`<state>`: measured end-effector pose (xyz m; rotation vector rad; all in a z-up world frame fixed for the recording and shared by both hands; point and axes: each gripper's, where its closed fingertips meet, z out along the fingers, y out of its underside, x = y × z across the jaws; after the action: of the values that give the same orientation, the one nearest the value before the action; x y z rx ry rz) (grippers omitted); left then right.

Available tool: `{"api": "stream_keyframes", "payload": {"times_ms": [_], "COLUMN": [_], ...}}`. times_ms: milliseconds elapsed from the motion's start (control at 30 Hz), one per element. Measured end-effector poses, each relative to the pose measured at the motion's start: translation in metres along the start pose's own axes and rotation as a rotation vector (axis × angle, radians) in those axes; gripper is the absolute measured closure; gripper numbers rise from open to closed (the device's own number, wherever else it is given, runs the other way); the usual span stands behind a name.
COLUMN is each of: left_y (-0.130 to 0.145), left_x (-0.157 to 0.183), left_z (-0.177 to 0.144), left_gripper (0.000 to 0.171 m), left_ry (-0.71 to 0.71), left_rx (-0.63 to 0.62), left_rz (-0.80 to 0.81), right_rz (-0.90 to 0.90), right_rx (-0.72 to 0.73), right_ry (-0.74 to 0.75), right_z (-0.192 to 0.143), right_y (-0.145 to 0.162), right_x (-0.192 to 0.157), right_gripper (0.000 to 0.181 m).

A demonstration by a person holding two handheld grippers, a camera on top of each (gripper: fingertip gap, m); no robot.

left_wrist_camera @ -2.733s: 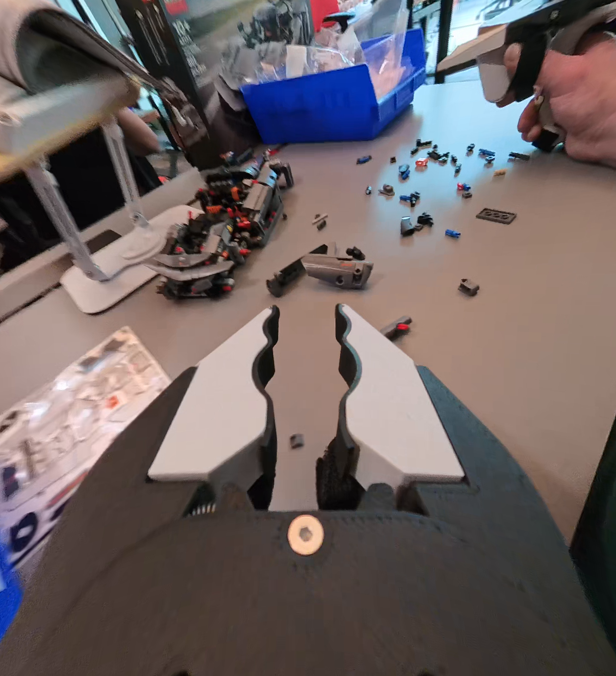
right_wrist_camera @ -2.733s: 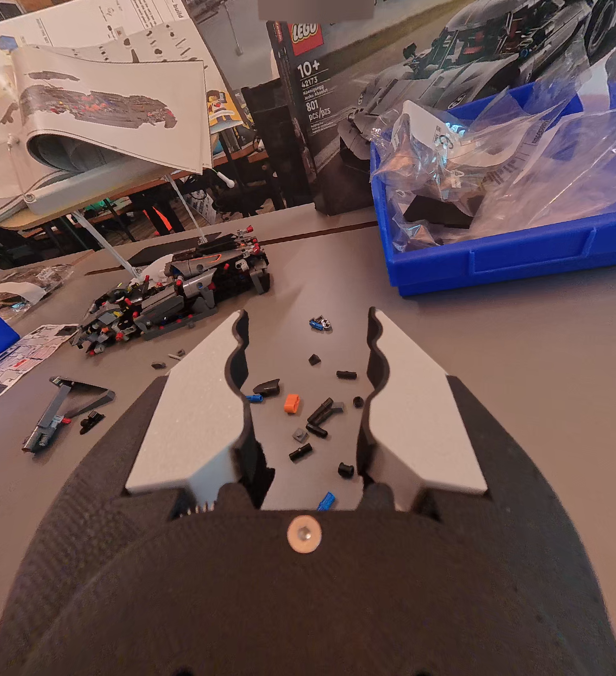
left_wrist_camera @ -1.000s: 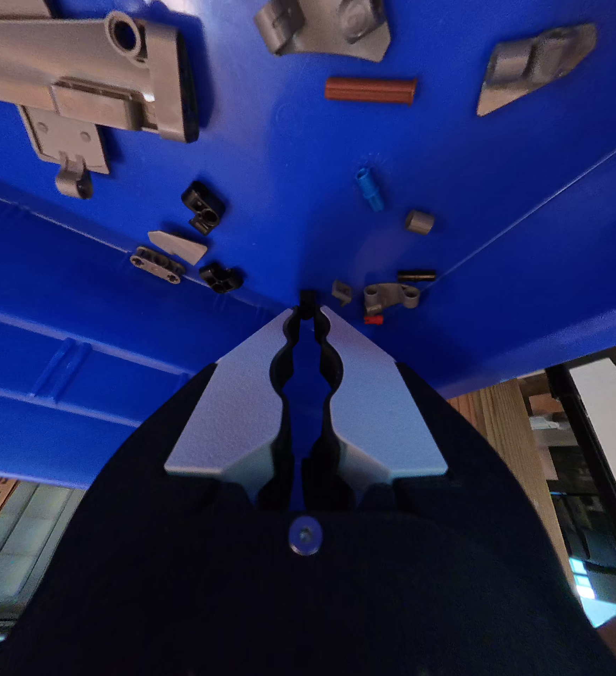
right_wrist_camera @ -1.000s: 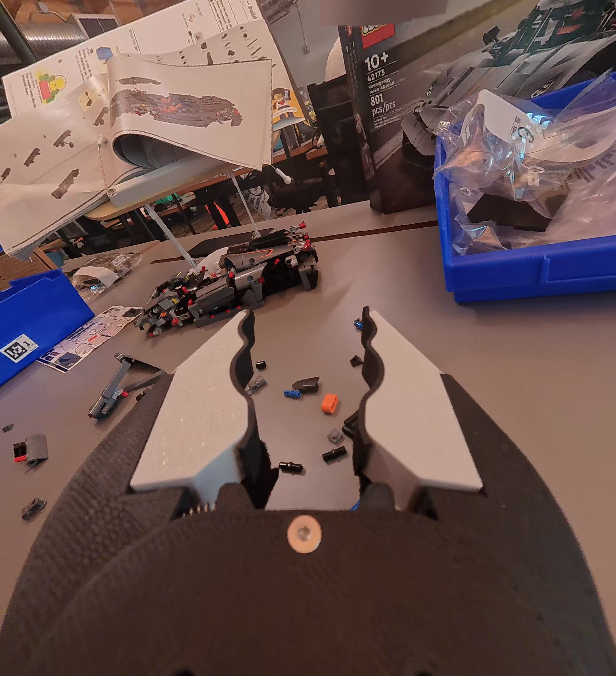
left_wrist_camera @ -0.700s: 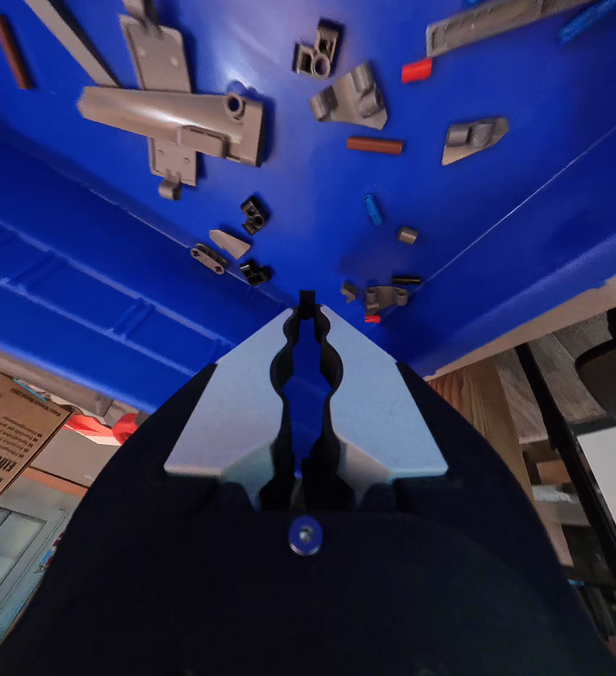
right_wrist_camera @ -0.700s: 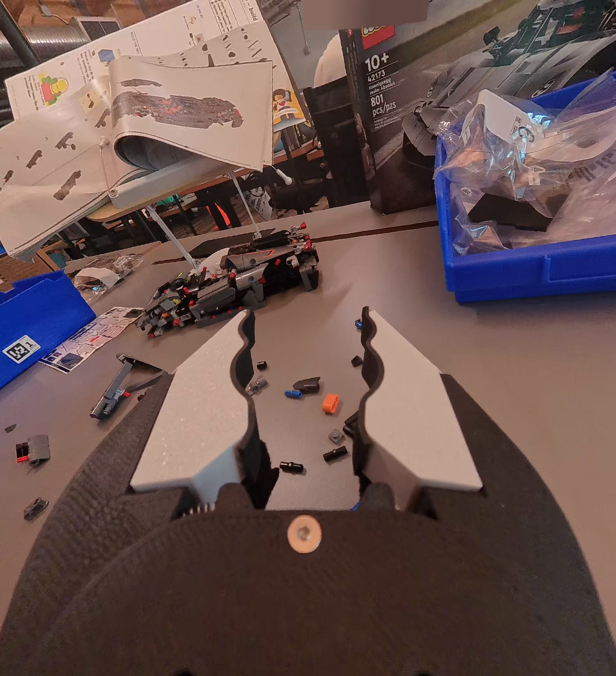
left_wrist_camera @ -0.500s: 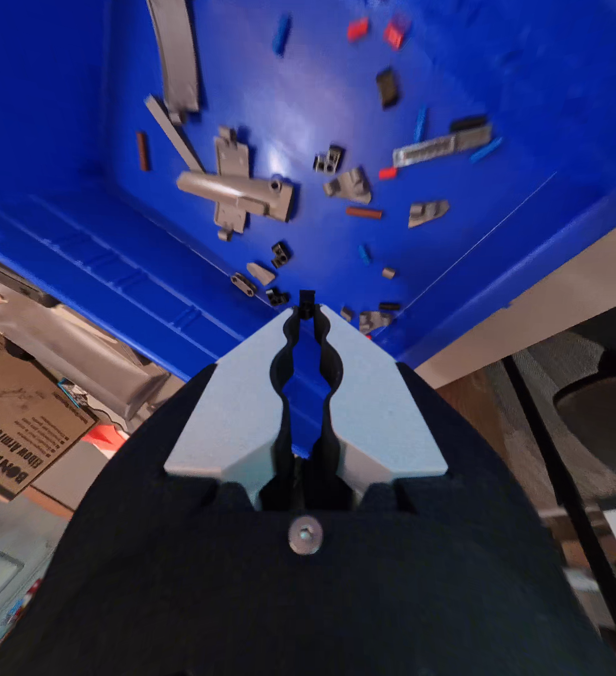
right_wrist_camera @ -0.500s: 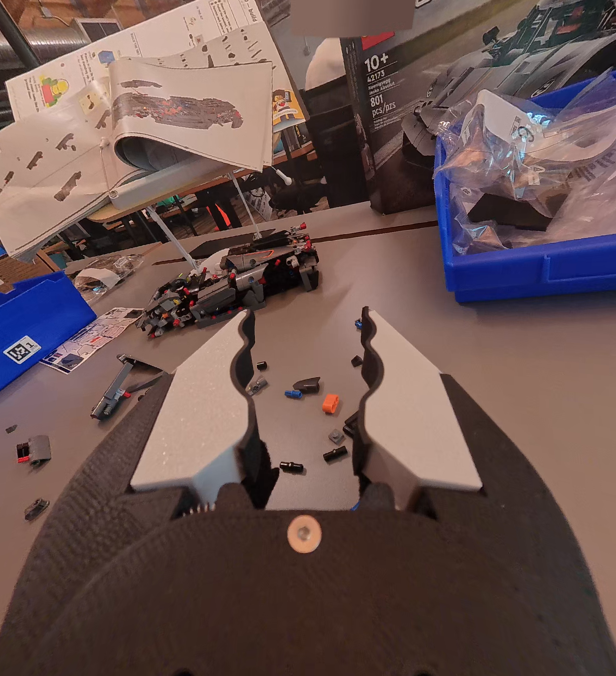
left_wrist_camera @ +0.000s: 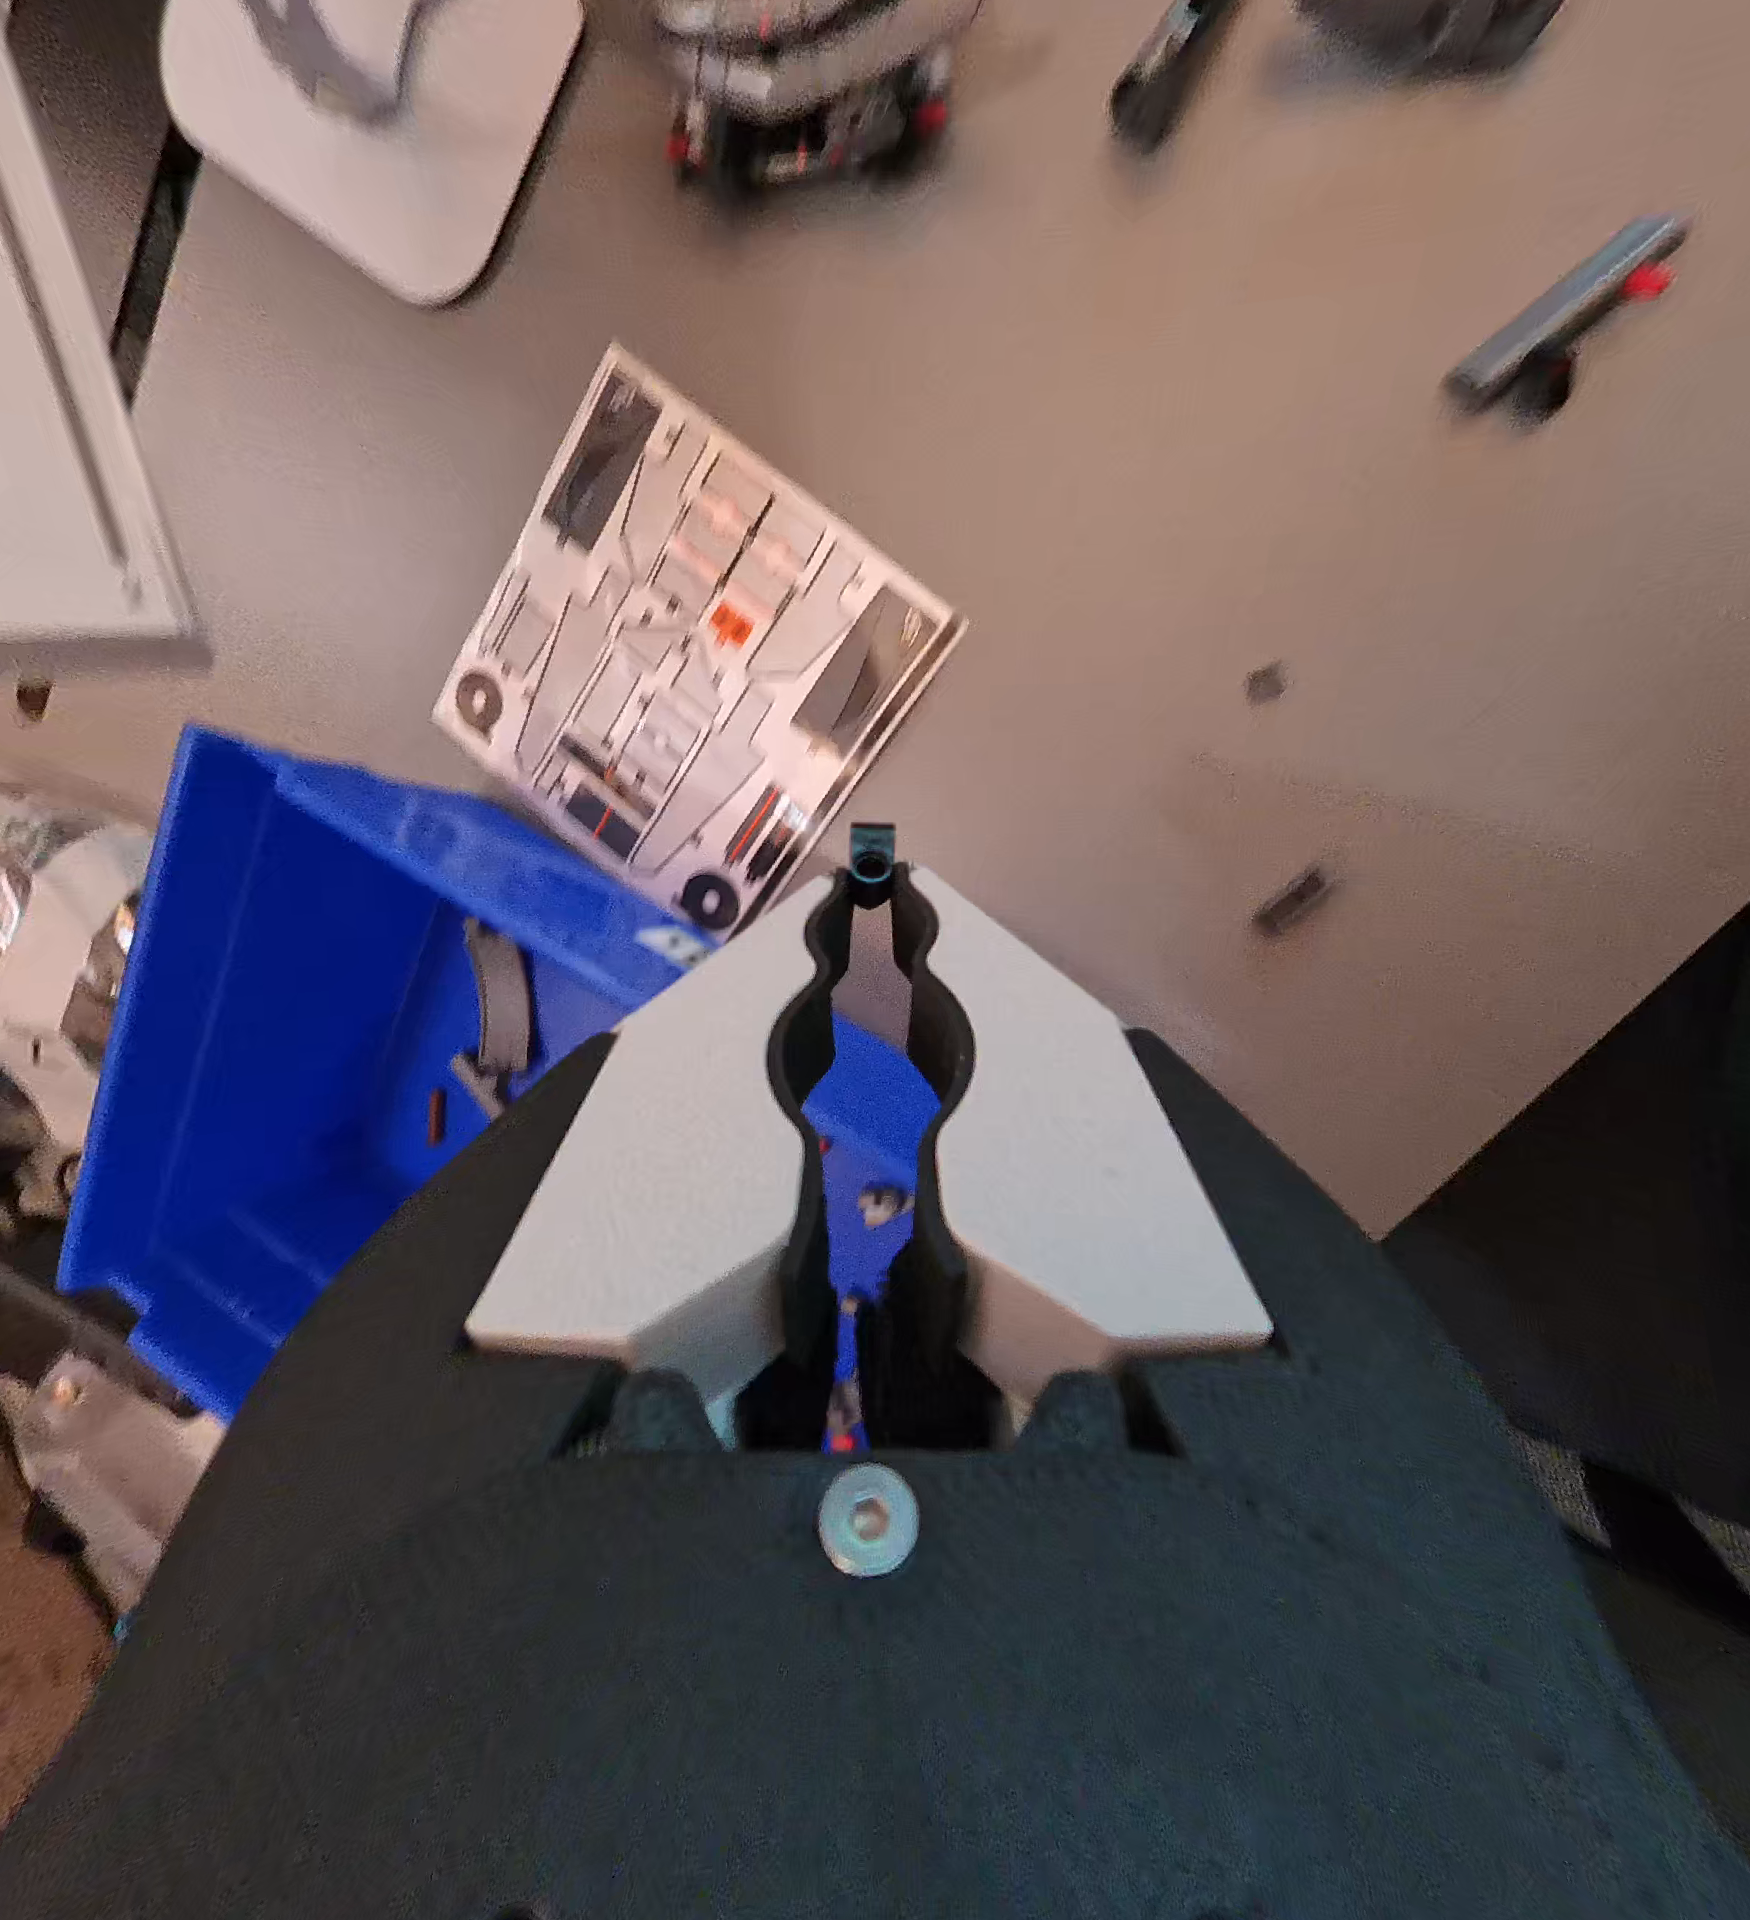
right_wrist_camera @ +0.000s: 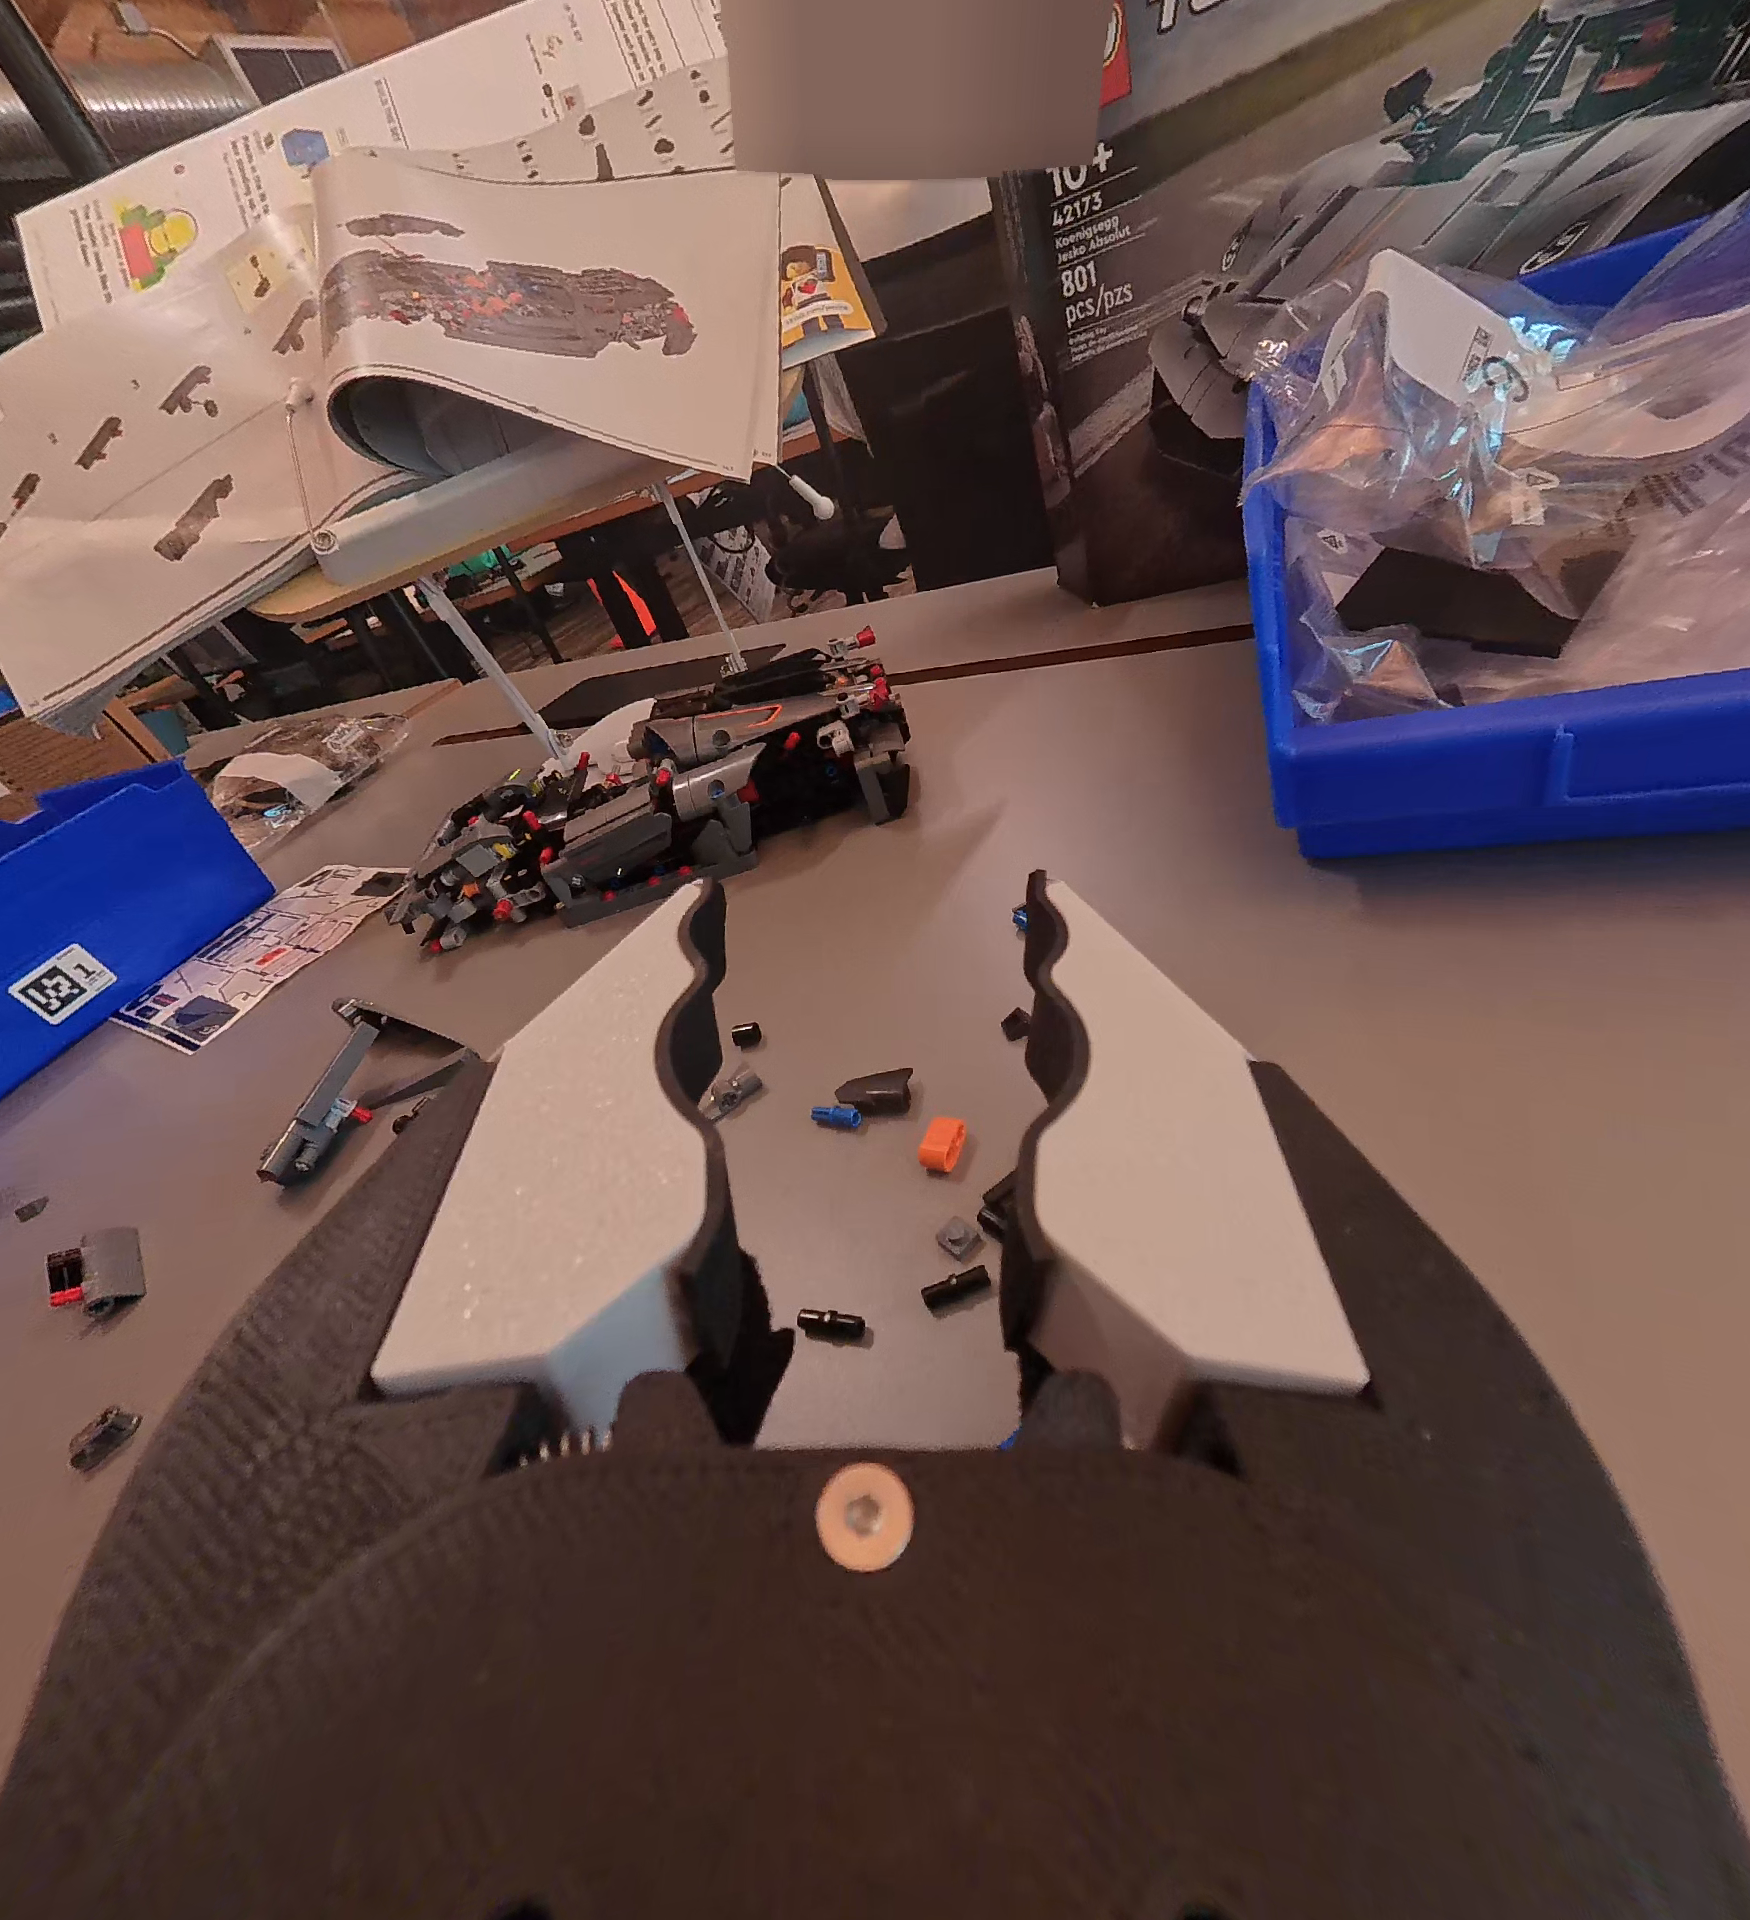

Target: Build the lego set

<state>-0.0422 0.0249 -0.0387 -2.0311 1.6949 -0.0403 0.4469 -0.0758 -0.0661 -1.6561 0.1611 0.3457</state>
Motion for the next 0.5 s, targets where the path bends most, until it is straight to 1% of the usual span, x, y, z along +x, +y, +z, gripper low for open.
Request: {"api": "stream_keyframes", "payload": {"times_ms": [133,233,400,467,500], "left_y": [-0.041,-0.071,-0.106,-0.117,-0.124], "left_x": [0.028,0.052,0.075,0.075,0.076], "left_z": [0.016,0.032,0.057,0.064,0.064], "left_gripper": [0.166,0.166,0.166,0.166,0.166], "left_ry": [0.064,0.141,0.226,0.224,0.246], "left_rx": [0.111,0.201,0.304,0.349,0.388], "left_rz": [-0.008,-0.038,-0.119,-0.148,-0.175], "right_rz": [0.000,0.000,0.001,0.003,0.003], "right_rx": [0.000,-0.001,0.000,0.001,0.001], "right_ry": [0.000,-0.002,-0.004,-0.005,-0.005], "right_z": [0.000,0.000,0.000,0.000,0.000], "right_y": [0.000,0.000,0.000,0.000,0.000], "right_x": [0.000,0.000,-0.001,-0.001,-0.001], "right_gripper": [0.125,0.125,0.126,0.126,0.126]}}
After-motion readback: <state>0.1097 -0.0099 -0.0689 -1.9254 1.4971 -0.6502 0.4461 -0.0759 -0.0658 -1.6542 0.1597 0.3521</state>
